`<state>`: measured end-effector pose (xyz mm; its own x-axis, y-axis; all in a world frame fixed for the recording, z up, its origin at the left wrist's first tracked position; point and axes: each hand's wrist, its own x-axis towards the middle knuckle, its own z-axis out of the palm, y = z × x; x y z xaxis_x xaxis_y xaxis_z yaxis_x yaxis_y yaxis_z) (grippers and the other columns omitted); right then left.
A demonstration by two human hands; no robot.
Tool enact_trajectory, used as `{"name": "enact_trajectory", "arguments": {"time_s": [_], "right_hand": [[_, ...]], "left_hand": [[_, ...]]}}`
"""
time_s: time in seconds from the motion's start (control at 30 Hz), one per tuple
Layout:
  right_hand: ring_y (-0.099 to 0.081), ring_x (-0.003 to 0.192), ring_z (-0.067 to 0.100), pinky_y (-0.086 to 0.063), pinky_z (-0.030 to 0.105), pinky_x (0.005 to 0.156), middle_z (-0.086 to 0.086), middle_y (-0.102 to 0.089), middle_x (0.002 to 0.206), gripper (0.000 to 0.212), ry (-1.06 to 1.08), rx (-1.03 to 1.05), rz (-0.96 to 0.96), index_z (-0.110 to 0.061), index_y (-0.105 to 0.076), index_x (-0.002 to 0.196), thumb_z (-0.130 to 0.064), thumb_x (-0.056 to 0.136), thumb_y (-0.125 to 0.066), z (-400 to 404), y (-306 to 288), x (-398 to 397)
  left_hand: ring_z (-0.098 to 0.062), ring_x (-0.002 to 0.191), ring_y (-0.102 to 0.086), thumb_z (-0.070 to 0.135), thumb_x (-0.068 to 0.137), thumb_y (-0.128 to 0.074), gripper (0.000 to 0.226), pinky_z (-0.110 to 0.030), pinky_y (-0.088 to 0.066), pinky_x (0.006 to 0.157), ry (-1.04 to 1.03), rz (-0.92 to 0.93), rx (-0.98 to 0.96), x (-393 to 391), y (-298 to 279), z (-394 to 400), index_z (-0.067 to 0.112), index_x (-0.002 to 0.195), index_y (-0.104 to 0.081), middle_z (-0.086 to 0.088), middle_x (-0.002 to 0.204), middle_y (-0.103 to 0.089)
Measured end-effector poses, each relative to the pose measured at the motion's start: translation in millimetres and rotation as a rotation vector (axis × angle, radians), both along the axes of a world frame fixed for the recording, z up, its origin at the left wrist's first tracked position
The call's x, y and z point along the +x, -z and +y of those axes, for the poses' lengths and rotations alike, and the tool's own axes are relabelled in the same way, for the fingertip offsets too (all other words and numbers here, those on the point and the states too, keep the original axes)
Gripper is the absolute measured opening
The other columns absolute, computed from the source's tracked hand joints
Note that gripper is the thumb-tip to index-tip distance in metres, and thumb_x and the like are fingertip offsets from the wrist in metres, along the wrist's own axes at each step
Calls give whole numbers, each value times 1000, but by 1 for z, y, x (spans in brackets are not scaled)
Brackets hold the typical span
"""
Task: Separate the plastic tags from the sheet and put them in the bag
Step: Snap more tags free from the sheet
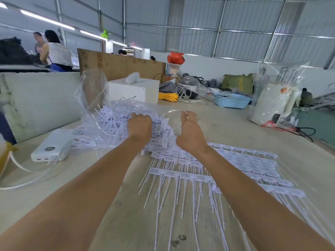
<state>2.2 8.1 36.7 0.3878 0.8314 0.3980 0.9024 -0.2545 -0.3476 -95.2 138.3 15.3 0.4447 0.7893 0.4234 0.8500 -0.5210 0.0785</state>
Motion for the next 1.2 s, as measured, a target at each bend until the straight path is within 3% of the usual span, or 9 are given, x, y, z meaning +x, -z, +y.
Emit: {"name": "enact_trajectory", "arguments": {"time_s": [0.2,0.37,0.47,0.53,0.7,0.83,0.97,1.1,1.2], "right_hand": [[-45,122,22,-33,17,87,3,-15,152,78,-90,-14,2,-8,-18,149,0,83,-58,-10,3,7],[-50,117,22,-40,29,101,8,-34,141,41,-177,75,76,-18,-57,130,-25,90,-61,-39,13,32],[-58,105,23,-43,28,94,11,-50,129,29,-49,172,67,-10,-67,115,-21,89,-63,-72,20,67],[-60,102,27,-40,27,93,14,-57,120,24,119,138,69,-5,-69,108,-16,87,-65,-101,29,98],[-63,97,29,-42,27,78,13,-66,108,24,376,-155,103,-4,-70,101,-24,90,-60,-170,50,146],[-59,104,28,-41,28,84,13,-64,110,28,352,-134,71,-4,-67,106,-26,93,-56,-185,54,149],[-57,105,30,-42,30,88,15,-60,116,27,346,-114,60,-3,-64,112,-17,94,-51,-185,57,149],[-56,110,27,-41,27,93,11,-61,121,27,364,-111,41,-7,-64,115,-12,92,-49,-188,60,154],[-57,106,28,-44,32,92,14,-63,116,25,375,-98,18,-4,-66,109,-9,91,-49,-188,61,156]], "left_hand": [[-31,119,-45,11,89,-53,32,-37,-42,95,-104,288,34,-2,-16,-8,8,120,-56,-16,124,-54],[-26,113,-51,19,88,-57,29,-35,-37,90,-6,407,186,19,-30,-71,14,117,-58,-7,119,-59],[-25,94,-61,8,87,-53,14,-31,-37,73,325,301,279,31,-32,-113,15,96,-61,-6,102,-65],[-27,86,-60,11,90,-48,12,-31,-41,66,649,226,190,38,-25,-136,12,87,-60,-10,95,-65],[-31,100,-57,13,91,-49,21,-40,-49,84,916,269,-61,67,5,-154,6,106,-62,-13,107,-63],[-31,104,-55,8,89,-48,22,-38,-46,88,877,170,-77,94,17,-138,4,103,-64,-16,109,-60],[-31,116,-46,12,91,-48,32,-38,-40,100,695,80,-127,116,25,-105,5,121,-56,-16,122,-50],[-35,119,-44,21,95,-43,35,-40,-39,100,396,223,-220,126,31,-66,2,124,-49,-20,129,-44],[-33,115,-52,22,98,-37,35,-37,-40,96,357,253,-260,127,32,-51,1,119,-55,-20,126,-54]]}}
